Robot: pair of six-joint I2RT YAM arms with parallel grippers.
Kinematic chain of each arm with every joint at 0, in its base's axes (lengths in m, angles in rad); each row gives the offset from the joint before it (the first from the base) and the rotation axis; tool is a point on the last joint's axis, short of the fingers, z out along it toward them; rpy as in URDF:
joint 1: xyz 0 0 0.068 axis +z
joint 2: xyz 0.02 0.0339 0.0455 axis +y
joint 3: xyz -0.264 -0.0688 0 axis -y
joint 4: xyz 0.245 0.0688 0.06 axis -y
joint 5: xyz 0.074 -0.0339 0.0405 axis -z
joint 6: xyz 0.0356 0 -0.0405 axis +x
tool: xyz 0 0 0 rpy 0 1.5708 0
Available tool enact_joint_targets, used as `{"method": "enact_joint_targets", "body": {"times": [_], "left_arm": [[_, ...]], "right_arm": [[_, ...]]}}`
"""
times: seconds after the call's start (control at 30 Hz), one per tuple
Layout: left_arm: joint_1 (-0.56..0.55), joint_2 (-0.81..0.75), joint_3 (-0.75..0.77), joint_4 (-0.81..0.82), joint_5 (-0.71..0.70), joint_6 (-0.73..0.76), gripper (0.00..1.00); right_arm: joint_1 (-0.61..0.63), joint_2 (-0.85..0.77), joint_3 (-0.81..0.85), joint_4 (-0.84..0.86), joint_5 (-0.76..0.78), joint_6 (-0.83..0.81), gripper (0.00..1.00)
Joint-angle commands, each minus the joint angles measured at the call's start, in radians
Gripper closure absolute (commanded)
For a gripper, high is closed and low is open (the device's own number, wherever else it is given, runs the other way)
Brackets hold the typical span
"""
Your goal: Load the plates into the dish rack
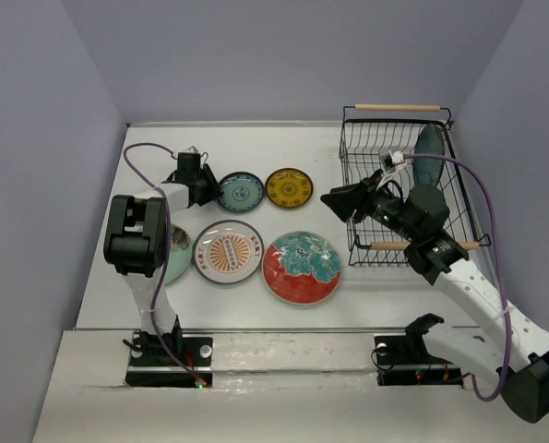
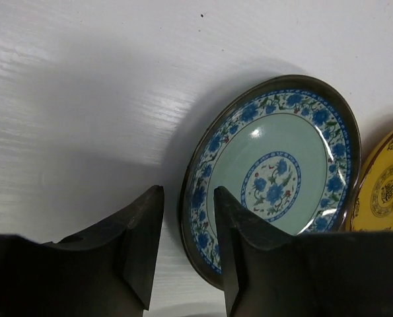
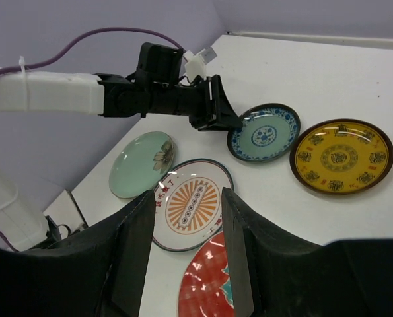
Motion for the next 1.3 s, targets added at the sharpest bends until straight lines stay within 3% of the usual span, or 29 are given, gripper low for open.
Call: {"method": "enact_joint_targets", "body": {"times": [0.0,0.03,0.07,0.13,0.23,0.5,0.6,0.7,0.77,1.0,1.27], "left_arm": [[0.004,0.018,0.044,-0.013,-0.007,0.025,0.57],[0.004,0.026,0.047,-0.016,-0.009,0.025,0.64],[0.006,0.023,0.051,-0.02,-0.015,0.027,0.82],[0.01,0.0,0.054,-0.034,-0.053,0.033,0.94],[0.026,-0.048,0.058,-0.059,-0.096,0.058,0.94],[0.03,-0.402,0.013,-0.066,-0.116,0.096,0.94],[0.01,-0.541,-0.039,-0.036,-0.011,0.113,0.94],[-0.029,-0.658,-0.111,0.003,0.15,0.151,0.94],[-0.08,-0.715,-0.16,0.0,0.331,0.177,0.94],[-0.194,-0.88,-0.286,0.009,0.373,0.202,0.94],[-0.249,-0.933,-0.327,0.078,0.482,0.209,0.94]], "right_arm": [[0.007,0.008,0.038,0.016,-0.017,-0.003,0.5],[0.007,0.008,0.04,0.016,-0.016,-0.003,0.5],[0.007,0.006,0.04,0.016,-0.016,-0.005,0.5],[0.007,0.014,0.04,0.016,-0.011,-0.006,0.5],[0.007,0.029,0.044,0.013,-0.017,-0.008,0.5],[0.007,0.152,0.118,-0.013,-0.108,-0.035,0.2],[0.007,0.204,0.159,-0.033,-0.144,-0.054,0.15],[0.007,0.233,0.188,-0.06,-0.166,-0.078,0.12],[0.007,0.264,0.214,-0.077,-0.236,-0.095,0.12],[0.007,0.314,0.23,-0.091,-0.256,-0.106,0.11],[0.007,0.376,0.224,-0.047,-0.293,-0.048,0.16]]}}
